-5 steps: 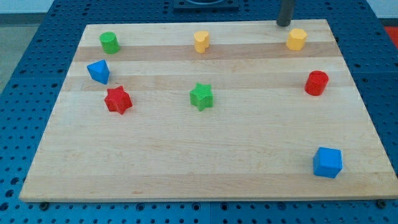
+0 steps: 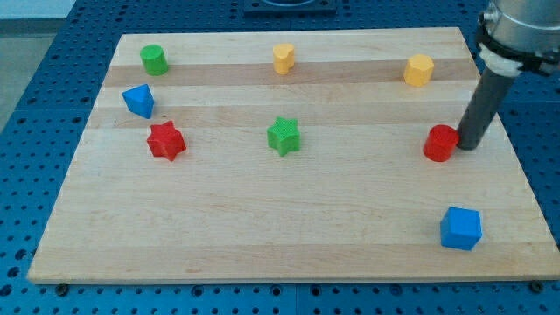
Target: Place the yellow hexagon towards the top of the red circle
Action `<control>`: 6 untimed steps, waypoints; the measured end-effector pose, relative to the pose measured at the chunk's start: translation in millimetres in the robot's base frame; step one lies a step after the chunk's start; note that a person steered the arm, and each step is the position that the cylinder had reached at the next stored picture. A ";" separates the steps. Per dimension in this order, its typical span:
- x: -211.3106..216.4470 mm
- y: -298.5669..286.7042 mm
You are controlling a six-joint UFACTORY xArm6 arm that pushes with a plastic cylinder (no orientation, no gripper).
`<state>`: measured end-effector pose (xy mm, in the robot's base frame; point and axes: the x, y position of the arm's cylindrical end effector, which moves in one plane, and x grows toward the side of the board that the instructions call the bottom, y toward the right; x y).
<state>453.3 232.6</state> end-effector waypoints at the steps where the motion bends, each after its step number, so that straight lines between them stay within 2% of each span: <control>1: -26.6 4.0; 3: -196.7 2.0; 5: -117.7 -74.6; 6: -79.3 -76.8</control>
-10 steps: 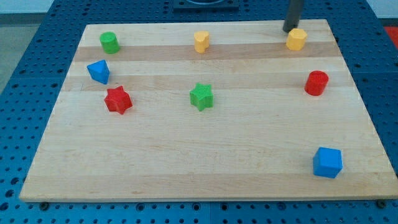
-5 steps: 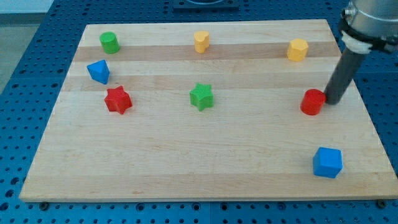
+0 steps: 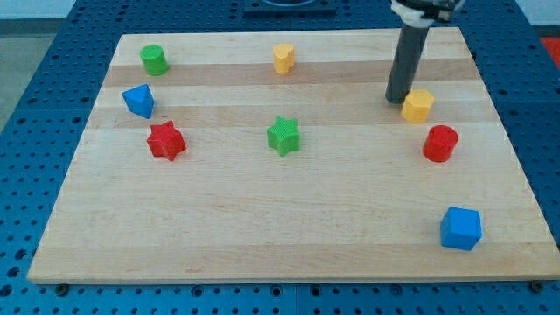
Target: Place the yellow hexagon towards the top of the red circle
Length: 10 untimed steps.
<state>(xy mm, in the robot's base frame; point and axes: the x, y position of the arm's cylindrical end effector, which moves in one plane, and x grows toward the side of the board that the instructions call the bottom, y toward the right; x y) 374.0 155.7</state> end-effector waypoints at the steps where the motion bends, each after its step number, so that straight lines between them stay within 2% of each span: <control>1: 37.6 0.0; 2: 45.0 -0.7; 3: 50.5 -29.5; 5: 111.0 -110.2; 6: 145.1 -130.5; 7: 153.0 -168.0; 8: 134.3 -195.2; 9: 84.4 -198.5; 10: 83.9 -198.0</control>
